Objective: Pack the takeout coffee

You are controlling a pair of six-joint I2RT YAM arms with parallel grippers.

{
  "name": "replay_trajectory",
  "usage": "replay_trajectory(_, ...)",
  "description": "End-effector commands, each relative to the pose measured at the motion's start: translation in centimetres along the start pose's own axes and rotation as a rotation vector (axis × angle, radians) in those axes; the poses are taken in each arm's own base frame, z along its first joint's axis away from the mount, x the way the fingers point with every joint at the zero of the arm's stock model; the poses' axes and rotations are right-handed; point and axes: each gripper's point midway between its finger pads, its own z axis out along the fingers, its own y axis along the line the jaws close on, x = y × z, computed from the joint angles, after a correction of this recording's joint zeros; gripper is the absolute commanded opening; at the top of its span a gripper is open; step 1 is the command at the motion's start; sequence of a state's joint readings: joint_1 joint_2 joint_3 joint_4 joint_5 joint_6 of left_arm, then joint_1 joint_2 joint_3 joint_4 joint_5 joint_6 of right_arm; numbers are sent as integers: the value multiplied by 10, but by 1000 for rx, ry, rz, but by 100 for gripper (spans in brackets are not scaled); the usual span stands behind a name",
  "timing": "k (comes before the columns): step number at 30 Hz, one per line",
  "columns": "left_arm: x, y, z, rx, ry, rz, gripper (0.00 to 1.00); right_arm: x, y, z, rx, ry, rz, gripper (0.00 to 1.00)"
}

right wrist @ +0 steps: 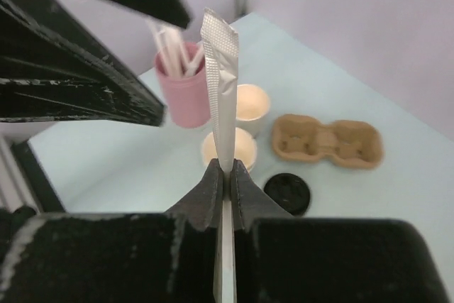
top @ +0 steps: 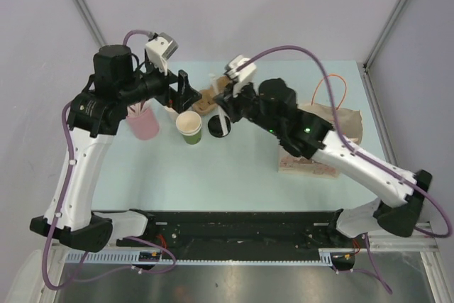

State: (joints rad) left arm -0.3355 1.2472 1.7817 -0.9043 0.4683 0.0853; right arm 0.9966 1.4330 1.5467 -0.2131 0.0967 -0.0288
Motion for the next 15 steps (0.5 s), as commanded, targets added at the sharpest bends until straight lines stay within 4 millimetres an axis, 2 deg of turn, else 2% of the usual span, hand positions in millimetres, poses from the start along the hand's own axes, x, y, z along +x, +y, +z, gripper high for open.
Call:
replay_trajectory(1,2,9,0,-54,6,19,100,-47,-67,-80,274,-127,75,0)
replay_trajectory(3,7,10,0,-56,16,21,100,-46,-89,-107,348,-129,102,0)
replay_trajectory(4,10,11,1,-57,23,17,100,-48,-111,-131,426,-157,129,0)
replay_trajectory(7,16,11,4,-54,36,17,100,-44,-139,-168,522,-164,151,0)
replay_trajectory(12,20,16,5,-73,45,29,100,-37,-162,-197,623,-148,165,0)
replay_trajectory(15,24,17,6,-78,51,33,100,-17,-178,-203,685,-95,188,0)
